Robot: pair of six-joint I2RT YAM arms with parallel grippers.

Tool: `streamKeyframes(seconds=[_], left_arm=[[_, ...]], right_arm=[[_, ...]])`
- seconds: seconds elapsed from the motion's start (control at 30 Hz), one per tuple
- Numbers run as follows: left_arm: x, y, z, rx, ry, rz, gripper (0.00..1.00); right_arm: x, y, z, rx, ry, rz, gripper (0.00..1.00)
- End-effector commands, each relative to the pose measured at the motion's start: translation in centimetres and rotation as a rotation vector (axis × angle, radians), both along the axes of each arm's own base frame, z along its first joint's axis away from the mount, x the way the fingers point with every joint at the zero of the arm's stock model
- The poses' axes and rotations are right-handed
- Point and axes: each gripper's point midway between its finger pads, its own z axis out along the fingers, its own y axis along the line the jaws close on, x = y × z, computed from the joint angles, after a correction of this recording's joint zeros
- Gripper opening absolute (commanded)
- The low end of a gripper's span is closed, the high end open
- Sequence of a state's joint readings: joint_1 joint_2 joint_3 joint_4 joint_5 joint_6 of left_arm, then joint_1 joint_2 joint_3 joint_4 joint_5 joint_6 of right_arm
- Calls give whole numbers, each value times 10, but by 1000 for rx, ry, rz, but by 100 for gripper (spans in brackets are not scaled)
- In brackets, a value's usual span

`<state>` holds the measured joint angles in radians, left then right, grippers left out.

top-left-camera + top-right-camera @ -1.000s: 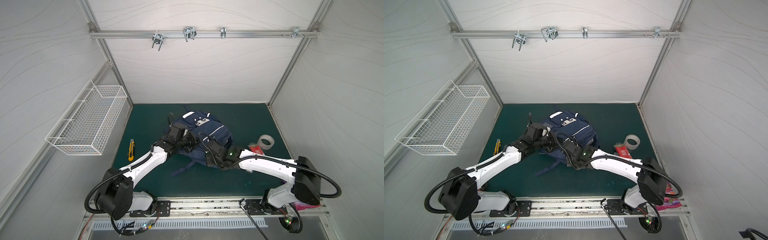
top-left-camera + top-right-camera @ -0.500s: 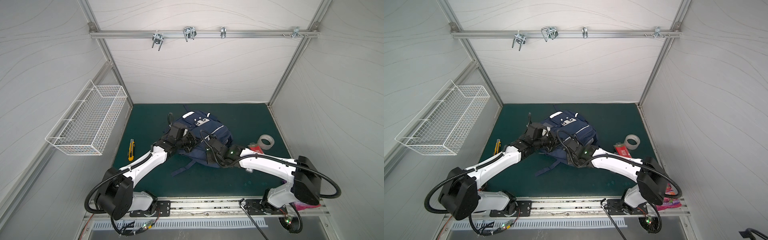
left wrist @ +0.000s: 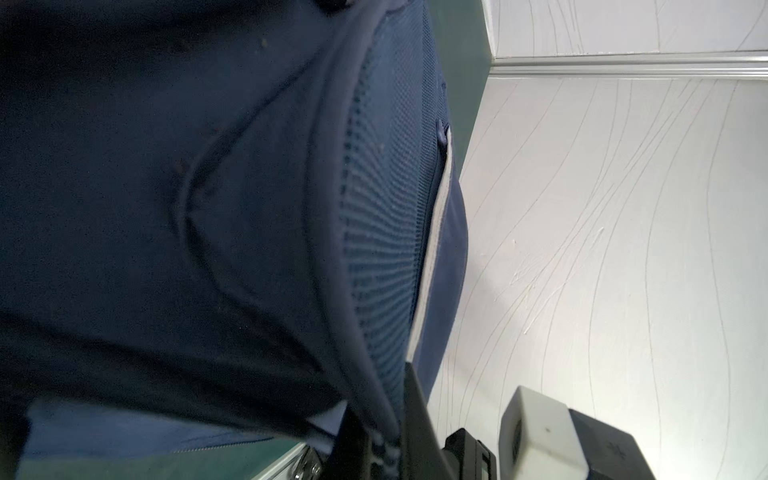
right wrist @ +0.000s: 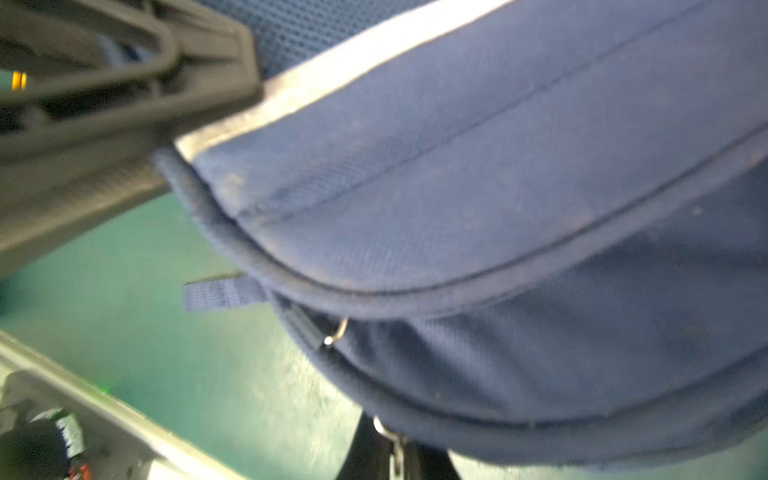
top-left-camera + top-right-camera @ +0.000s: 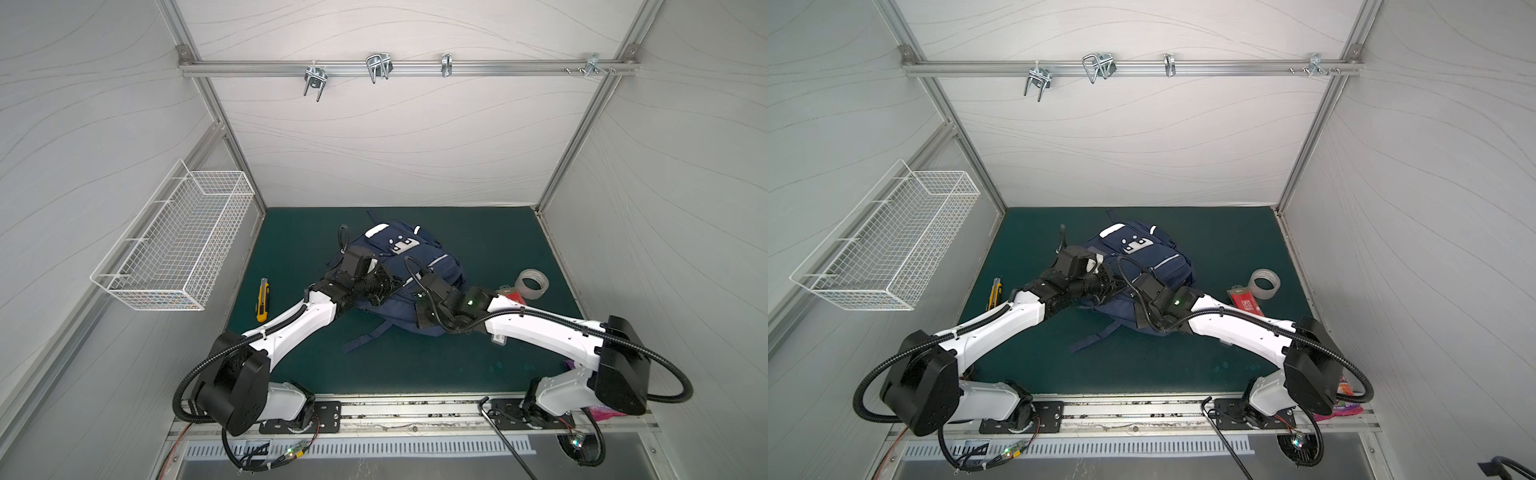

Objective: Pack the student bag
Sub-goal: 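Pinch the zipper pull tab with the right gripper while the left holds the bag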

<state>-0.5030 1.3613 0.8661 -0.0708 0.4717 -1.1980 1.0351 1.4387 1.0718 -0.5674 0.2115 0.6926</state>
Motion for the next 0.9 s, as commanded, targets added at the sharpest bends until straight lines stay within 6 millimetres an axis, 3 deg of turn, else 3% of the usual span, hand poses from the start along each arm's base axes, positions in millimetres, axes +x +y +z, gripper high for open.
streamKeyframes(seconds=[0.0, 0.23, 0.5, 0.6, 0.63, 0.7, 0.77, 0.87], left_arm=[[18, -5, 33, -26, -135, -16, 0], [20, 7, 29, 51, -164, -21, 0], [17, 17, 23, 142, -191, -38, 0], [14, 20, 22, 188, -200, -65, 0], [13, 20, 22, 192, -202, -74, 5], [12, 22, 23, 197, -205, -68, 29], [9, 28, 25, 209, -200, -44, 45], [0, 40, 30, 240, -192, -17, 57]], right_arm=[[-24, -16, 5, -20, 114, 0, 0], [-45, -45, 0, -72, 196, 7, 0], [-52, -71, 1, -126, 275, 62, 0], [-54, -67, 6, -78, 277, 109, 0], [-55, -62, 8, -53, 284, 130, 0], [-60, -46, 15, 21, 307, 184, 0], [-63, -34, 18, 56, 335, 216, 0], [-65, -16, 22, 117, 373, 258, 0]])
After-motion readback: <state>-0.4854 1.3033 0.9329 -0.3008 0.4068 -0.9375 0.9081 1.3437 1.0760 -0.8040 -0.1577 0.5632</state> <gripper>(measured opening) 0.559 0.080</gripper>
